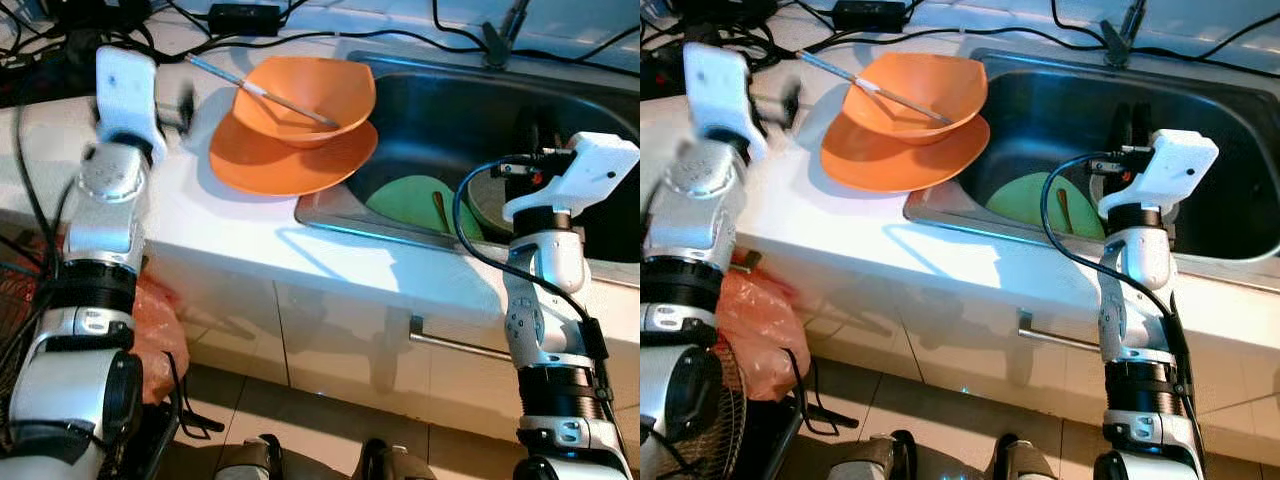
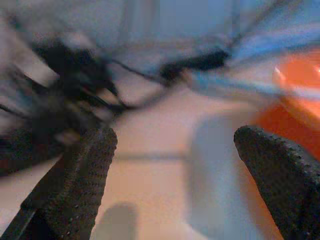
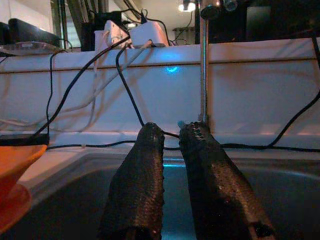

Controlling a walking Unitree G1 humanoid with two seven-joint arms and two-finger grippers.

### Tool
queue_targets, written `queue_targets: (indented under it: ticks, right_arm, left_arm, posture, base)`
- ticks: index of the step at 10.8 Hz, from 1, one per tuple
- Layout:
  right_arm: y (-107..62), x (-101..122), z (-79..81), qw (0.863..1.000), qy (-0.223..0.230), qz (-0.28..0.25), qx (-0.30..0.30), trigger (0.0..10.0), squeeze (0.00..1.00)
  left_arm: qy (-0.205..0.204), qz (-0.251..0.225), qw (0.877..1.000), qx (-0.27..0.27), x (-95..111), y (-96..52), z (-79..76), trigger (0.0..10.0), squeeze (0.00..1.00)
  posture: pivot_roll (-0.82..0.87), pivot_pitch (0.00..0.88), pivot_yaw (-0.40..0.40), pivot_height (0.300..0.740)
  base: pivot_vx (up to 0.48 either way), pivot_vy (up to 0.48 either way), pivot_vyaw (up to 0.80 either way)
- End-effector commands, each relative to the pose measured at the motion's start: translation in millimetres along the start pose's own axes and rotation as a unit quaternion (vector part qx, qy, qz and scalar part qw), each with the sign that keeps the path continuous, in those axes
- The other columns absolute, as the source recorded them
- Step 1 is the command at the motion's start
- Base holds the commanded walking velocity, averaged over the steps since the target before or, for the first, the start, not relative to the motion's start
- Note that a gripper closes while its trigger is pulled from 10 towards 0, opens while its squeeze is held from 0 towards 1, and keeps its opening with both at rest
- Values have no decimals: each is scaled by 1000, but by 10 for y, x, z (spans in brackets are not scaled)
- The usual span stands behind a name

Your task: Kitchen organization

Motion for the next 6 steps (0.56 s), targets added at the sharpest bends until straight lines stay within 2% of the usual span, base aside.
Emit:
queue_targets:
  ticks: [1, 3, 6]
  right_arm:
    - [-16, 27, -14, 1000, -5, -5, -3, 10000, 0]
    - [-10, 29, -3, 1000, -3, -6, -2, 10000, 0]
    - [-8, 35, -6, 1000, -3, -8, -4, 10000, 0]
  left_arm:
    - [-11, 32, 998, -49, -86, 2, -150, 10000, 0]
    - [-26, 24, 997, -71, -100, -27, -315, 10000, 0]
    - [-17, -35, 995, -88, 265, -85, -428, 10000, 0]
  posture:
    - [25, 185, 27, 740]
    - [26, 184, 26, 740]
    - [28, 183, 26, 740]
  base:
    - [0, 0, 0]
    - [0, 0, 0]
    - [0, 0, 0]
Point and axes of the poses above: a point about 5 cm out from each wrist's last joint towards the gripper, its own y axis pointing out of the wrist towards the gripper, its own x axis along the axis of the wrist's last joint, z = x × y, the point moved 2 cm from there along y, pointing out of the wrist towards the gripper, and after that the axes turned 9 degrees about -y, right-handed, at the moved point
